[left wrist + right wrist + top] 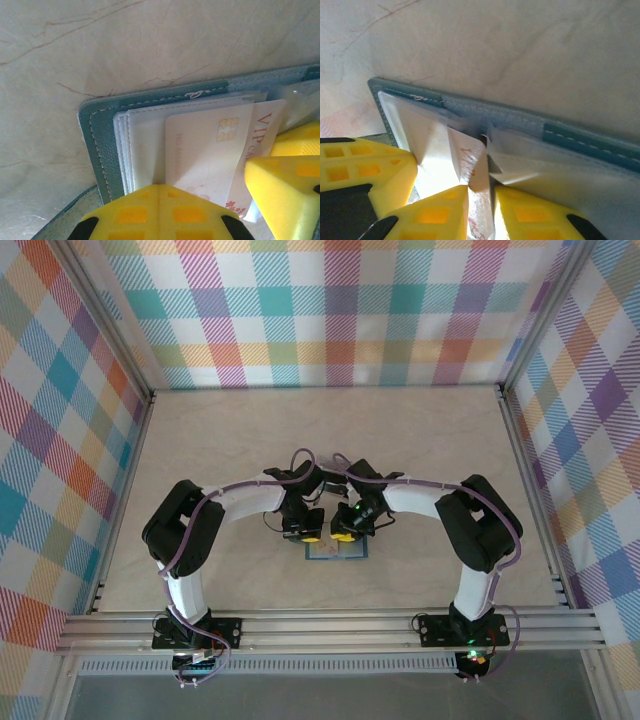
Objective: Take the credit cards out of the card holder
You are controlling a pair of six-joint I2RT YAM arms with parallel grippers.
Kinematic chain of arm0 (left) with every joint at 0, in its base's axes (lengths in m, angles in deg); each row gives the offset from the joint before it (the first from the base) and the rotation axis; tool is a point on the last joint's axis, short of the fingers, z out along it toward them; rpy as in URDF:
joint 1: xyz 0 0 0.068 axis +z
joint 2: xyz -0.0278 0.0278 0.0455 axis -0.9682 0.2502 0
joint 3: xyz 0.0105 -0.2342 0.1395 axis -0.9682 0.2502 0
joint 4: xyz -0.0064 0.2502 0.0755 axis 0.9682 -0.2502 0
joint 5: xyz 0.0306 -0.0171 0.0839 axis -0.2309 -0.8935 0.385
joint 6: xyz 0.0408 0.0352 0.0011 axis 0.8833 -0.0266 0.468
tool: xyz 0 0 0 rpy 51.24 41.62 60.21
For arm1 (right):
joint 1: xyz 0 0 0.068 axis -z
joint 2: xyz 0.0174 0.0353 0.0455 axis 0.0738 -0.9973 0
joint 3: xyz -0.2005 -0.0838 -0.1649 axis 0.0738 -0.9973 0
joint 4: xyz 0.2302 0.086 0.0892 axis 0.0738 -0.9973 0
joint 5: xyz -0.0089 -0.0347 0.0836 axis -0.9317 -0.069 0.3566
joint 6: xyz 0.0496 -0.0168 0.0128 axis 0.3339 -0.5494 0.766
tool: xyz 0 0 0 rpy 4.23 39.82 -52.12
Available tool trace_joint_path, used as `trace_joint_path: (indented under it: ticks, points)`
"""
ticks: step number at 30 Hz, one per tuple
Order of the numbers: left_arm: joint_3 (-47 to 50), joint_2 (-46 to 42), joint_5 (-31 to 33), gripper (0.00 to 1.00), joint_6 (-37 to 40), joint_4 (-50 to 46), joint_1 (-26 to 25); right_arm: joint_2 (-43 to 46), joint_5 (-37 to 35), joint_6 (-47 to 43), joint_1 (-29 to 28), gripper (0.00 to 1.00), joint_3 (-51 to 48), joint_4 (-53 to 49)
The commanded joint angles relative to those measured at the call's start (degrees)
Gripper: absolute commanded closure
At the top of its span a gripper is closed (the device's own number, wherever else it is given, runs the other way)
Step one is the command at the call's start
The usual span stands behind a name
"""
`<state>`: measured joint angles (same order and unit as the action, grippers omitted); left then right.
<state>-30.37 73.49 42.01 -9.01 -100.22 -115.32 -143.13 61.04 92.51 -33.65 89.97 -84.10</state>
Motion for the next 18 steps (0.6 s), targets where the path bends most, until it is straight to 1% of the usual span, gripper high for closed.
trace_joint_path:
  ticks: [1,6,9,13,18]
  points:
    - [1.3,3.4,1.7,1.00,1.0,-2.0,0.4,-2.0,2.8,-0.9,-0.2,0.80,-2.3,5.1]
    - [1.7,3.4,1.7,1.00,0.9,-1.8,0.4,-0.1,7.2,2.1,0.5,0.81,-5.9,13.2]
    - [1.7,3.1,2.0,1.00,1.0,-2.0,0.4,1.0,8.2,3.8,0.8,0.85,-7.6,16.2]
    - [1.8,2.4,2.5,1.00,1.0,-2.3,0.4,2.7,7.1,3.4,1.1,0.89,-8.4,15.2]
    - [2.2,1.6,2.9,1.00,0.9,-2.5,0.4,5.3,3.5,1.1,2.4,0.92,-8.8,9.1]
